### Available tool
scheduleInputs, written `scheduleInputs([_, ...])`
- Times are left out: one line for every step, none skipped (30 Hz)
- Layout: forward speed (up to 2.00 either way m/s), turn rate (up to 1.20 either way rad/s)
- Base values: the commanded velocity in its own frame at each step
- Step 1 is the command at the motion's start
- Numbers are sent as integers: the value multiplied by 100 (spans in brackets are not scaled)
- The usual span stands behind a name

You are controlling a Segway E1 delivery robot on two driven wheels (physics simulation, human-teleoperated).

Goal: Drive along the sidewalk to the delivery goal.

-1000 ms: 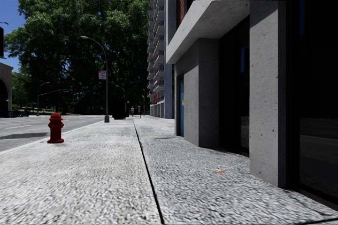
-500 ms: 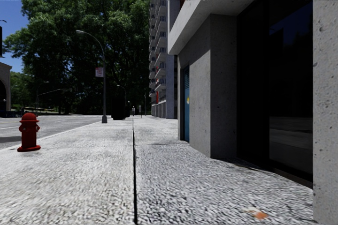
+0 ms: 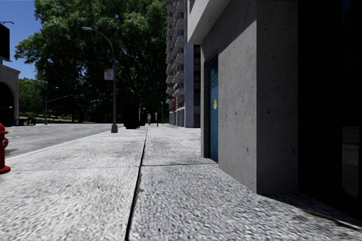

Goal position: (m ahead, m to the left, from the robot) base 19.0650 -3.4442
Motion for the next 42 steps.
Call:
scheduleInputs([200, 26])
scheduleInputs([200, 27])
scheduleInputs([200, 27])
scheduleInputs([200, 27])
scheduleInputs([200, 27])
scheduleInputs([200, 27])
scheduleInputs([200, 27])
scheduleInputs([200, 27])
scheduleInputs([200, 28])
scheduleInputs([200, 28])
scheduleInputs([200, 28])
scheduleInputs([200, 28])
scheduleInputs([200, 28])
scheduleInputs([200, 28])
scheduleInputs([200, 28])
scheduleInputs([200, 28])
scheduleInputs([200, 28])
scheduleInputs([200, 28])
scheduleInputs([200, 28])
scheduleInputs([200, 28])
scheduleInputs([200, 28])
scheduleInputs([200, 28])
scheduleInputs([200, 28])
scheduleInputs([200, 28])
scheduleInputs([200, 28])
scheduleInputs([200, 28])
scheduleInputs([200, 28])
scheduleInputs([200, 28])
scheduleInputs([200, 28])
scheduleInputs([200, 28])
scheduleInputs([200, 28])
scheduleInputs([200, 15])
scheduleInputs([200, 0])
scheduleInputs([200, 0])
scheduleInputs([200, 0])
scheduleInputs([200, 0])
scheduleInputs([200, 0])
scheduleInputs([200, 0])
scheduleInputs([200, 0])
scheduleInputs([200, 0])
scheduleInputs([200, 0])
scheduleInputs([200, 0])
